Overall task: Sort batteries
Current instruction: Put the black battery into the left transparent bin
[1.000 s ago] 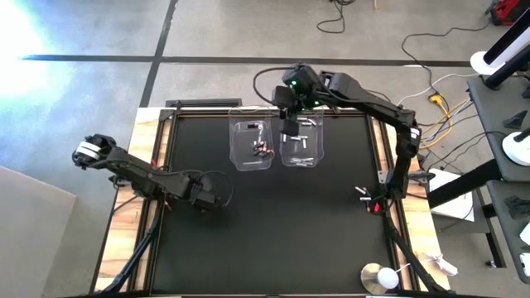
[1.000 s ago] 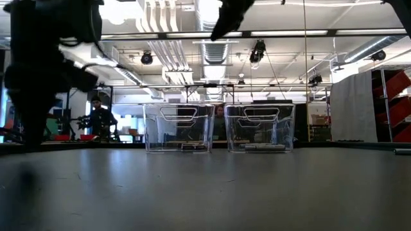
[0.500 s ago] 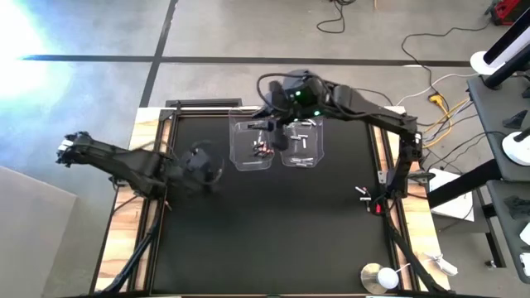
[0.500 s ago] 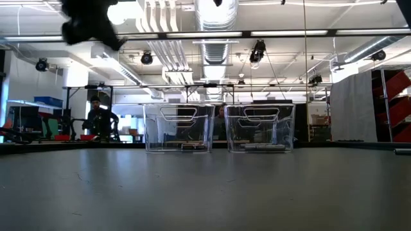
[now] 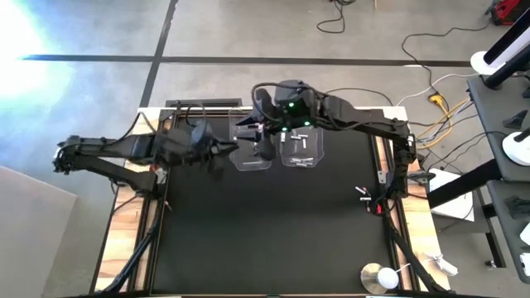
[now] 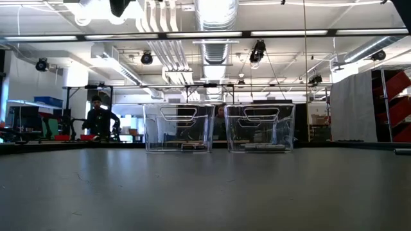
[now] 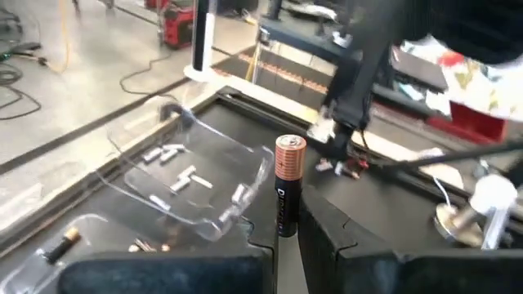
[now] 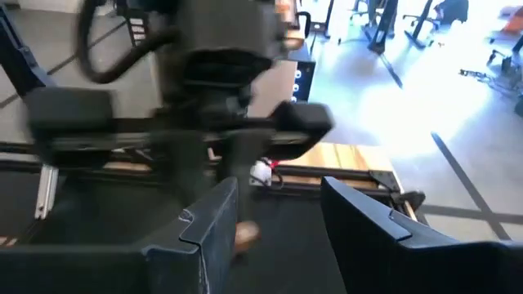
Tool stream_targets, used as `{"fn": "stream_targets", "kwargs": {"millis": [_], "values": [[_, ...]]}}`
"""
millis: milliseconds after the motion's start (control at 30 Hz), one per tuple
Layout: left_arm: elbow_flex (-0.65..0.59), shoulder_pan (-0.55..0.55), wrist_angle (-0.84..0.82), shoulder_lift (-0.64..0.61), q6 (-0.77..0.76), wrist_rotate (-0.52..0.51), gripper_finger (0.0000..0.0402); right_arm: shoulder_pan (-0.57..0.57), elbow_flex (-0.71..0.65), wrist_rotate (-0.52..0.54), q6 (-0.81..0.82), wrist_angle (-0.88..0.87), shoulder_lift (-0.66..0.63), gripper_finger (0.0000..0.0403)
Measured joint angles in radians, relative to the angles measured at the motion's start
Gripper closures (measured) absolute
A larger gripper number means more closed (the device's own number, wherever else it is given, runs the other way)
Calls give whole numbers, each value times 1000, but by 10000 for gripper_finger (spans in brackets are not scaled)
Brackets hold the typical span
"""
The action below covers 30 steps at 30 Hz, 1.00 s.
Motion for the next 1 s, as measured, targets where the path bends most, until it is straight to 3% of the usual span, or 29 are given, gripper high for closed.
{"fn": "stream_targets", "kwargs": {"millis": [167, 300, 633, 1000], "values": [[2, 174, -8, 33, -37, 150, 393, -6, 104, 5, -37, -200, -27, 229], [32, 283, -30, 99, 13, 264, 393, -7, 196, 76, -60, -370, -29, 233], [270, 498, -423, 437, 206, 338, 393, -20, 212, 148, -17, -552, -61, 246], [516, 591, -628, 822, 357, 367, 393, -22, 212, 211, 25, -712, -60, 234]]}}
